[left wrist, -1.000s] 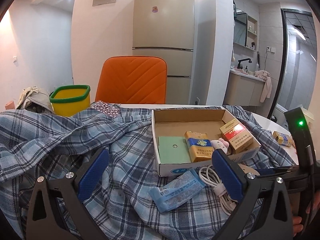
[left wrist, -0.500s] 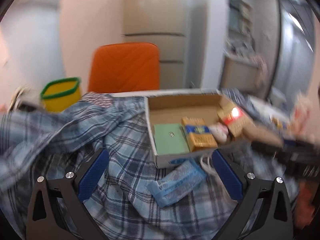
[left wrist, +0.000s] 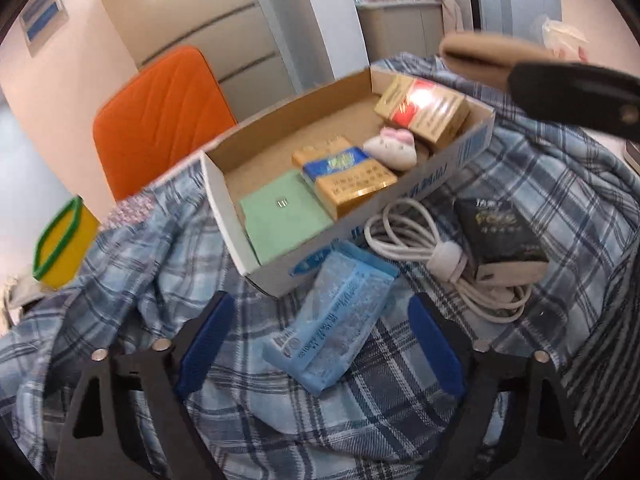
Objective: Organize soft objects
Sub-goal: 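Lift the beige disc with the right gripper while the left grasps the light-blue tissue packet, then lift the blue packet with the left gripper over the box while the right holds the disc above it, then lower the blue tissue packet into the box and open the left gripper, then lower the beige disc into the box and open the right gripper, then move the left gripper to the black Face tissue pack and grasp it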
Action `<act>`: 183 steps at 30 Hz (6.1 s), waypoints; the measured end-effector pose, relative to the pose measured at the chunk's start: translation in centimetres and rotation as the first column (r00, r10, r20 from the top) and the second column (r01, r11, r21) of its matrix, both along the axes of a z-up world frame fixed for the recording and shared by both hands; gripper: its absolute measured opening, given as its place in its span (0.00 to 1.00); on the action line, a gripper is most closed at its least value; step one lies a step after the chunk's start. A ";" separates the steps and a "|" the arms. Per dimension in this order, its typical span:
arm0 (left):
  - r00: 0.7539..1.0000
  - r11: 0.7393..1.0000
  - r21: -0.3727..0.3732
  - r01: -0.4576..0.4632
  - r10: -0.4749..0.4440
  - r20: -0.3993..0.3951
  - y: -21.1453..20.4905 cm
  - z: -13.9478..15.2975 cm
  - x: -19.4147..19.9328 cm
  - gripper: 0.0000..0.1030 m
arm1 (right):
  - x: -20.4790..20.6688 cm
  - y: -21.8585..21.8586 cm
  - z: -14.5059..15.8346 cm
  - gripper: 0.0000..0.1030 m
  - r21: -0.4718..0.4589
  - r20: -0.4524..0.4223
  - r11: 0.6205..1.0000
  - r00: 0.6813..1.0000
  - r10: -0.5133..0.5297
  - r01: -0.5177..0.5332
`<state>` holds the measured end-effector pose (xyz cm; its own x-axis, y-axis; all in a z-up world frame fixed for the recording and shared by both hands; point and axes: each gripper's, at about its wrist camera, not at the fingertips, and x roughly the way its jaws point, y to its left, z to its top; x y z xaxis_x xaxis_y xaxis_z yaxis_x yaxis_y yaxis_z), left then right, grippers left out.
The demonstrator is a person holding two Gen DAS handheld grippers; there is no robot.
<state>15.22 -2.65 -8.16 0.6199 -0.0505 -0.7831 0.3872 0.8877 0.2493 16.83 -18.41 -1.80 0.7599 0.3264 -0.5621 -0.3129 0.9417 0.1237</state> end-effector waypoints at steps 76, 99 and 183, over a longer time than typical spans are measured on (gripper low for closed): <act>0.925 0.935 -0.260 -0.243 0.304 0.229 0.2 7.0 5.7 0.35 | 8.0 -1.4 3.0 0.79 0.018 0.143 0.979 0.968 -0.206 0.205; 0.944 0.922 -0.265 -0.282 0.316 0.097 1.8 3.8 5.9 0.89 | 9.8 0.8 -2.0 0.79 -0.042 -0.010 0.997 0.998 -0.069 0.069; 0.873 0.910 -0.408 -0.072 0.255 0.416 2.1 6.8 -5.8 1.00 | 0.1 -2.0 -0.3 0.87 -0.043 0.051 0.994 0.993 -0.103 0.105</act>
<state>9.47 -0.55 -1.37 0.9227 -0.1429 -0.3582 0.1536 0.9881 0.0016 16.91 -20.41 -2.08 0.8154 0.2189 -0.5359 -0.2174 0.9738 0.0669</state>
